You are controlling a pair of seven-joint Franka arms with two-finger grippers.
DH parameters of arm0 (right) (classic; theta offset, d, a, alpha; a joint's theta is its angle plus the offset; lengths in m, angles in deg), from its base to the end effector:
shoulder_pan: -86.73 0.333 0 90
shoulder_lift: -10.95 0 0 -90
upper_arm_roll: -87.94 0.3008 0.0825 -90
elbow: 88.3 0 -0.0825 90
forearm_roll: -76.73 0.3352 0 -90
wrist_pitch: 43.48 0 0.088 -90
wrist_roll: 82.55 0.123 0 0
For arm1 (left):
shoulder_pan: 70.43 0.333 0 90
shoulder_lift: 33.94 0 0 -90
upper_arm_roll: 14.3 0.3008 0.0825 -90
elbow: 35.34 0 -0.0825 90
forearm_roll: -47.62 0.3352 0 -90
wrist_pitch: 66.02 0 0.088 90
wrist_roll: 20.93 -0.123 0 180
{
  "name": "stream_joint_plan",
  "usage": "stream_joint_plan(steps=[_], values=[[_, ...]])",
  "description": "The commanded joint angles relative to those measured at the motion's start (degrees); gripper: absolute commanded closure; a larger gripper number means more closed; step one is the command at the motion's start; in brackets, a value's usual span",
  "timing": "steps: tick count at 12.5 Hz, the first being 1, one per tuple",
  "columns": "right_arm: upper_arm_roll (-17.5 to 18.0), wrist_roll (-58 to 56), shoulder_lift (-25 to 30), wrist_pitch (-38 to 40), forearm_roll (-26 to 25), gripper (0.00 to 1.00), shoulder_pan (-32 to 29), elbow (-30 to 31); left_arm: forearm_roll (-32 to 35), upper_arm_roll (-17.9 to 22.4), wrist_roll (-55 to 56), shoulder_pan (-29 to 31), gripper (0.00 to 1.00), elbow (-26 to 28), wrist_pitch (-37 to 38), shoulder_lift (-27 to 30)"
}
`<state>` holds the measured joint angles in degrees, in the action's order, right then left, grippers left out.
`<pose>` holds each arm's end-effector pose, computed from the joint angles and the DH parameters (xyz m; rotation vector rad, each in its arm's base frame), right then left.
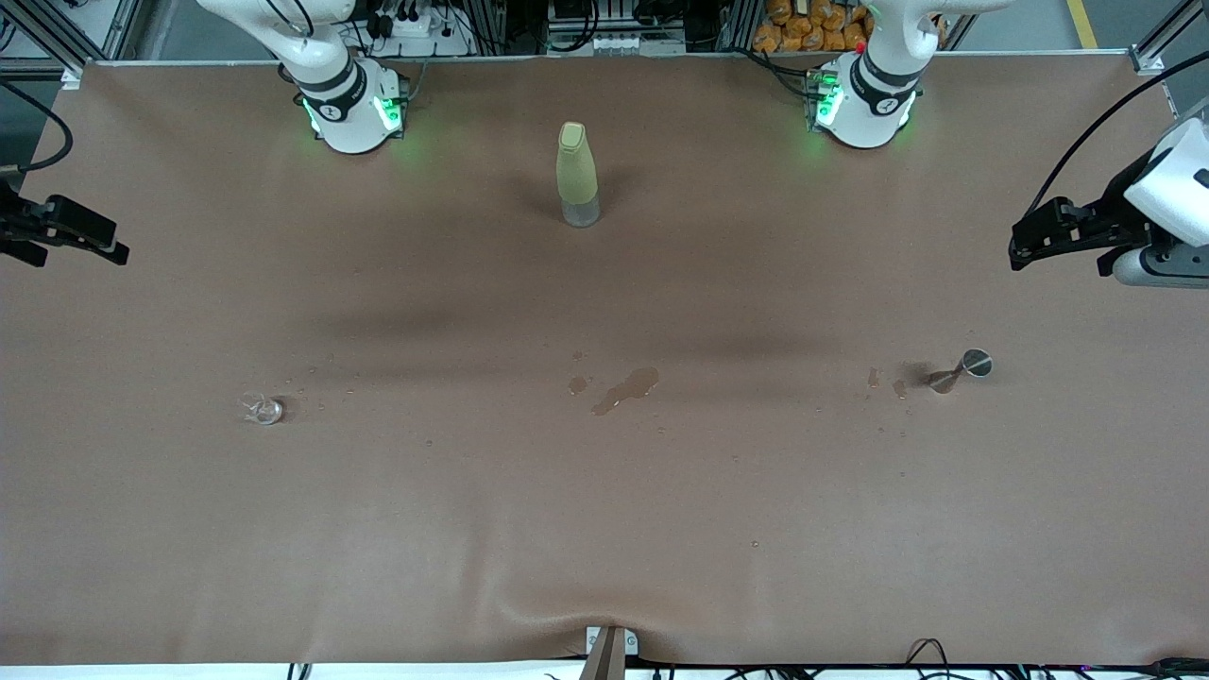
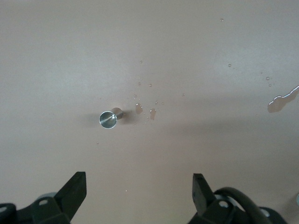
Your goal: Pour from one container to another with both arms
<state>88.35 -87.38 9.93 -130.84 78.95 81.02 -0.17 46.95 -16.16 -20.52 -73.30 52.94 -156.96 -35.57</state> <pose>0.5042 -0.0419 0.5942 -3.0998 0.0109 0.0429 0.5144 -0.0437 0.5930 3.1258 -0.1177 0.0272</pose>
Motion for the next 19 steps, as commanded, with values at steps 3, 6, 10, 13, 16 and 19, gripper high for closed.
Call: stream_joint_plan(steps=[3, 6, 10, 13, 16, 19], values=[[0.99, -0.27, -0.03, 0.0, -0.82, 0.0, -1.06, -1.12, 0.32, -0.16, 0.91, 0.06, 0.0, -0.83, -0.02, 0.05], [1.08, -0.27, -0.21, 0.0, -0.73, 0.0, -0.79, -1.2, 0.32, 0.02, -0.23, 0.24, 0.0, -0.91, -0.02, -0.03], [1.17, -0.36, -0.21, 0.35, -0.73, 0.0, -0.01, -1.47, 0.32, 0.72, -9.69, 1.11, 0.0, -1.79, -0.02, -0.3], [1.17, -0.62, -0.12, 0.53, -0.64, 0.0, 0.52, -1.38, -1.96, 0.98, -18.5, 4.88, 0.0, -1.79, 0.06, -0.47], [1.17, -0.71, -0.21, 0.53, -0.55, 0.0, 0.53, -1.38, -3.99, 0.98, -24.04, 8.76, 0.0, -1.79, 0.06, -1.35], [1.17, -0.62, -0.21, 0.53, -0.47, 0.0, 0.88, -1.29, -4.25, 1.51, -31.93, 11.74, 0.0, -1.79, 0.06, -1.44]])
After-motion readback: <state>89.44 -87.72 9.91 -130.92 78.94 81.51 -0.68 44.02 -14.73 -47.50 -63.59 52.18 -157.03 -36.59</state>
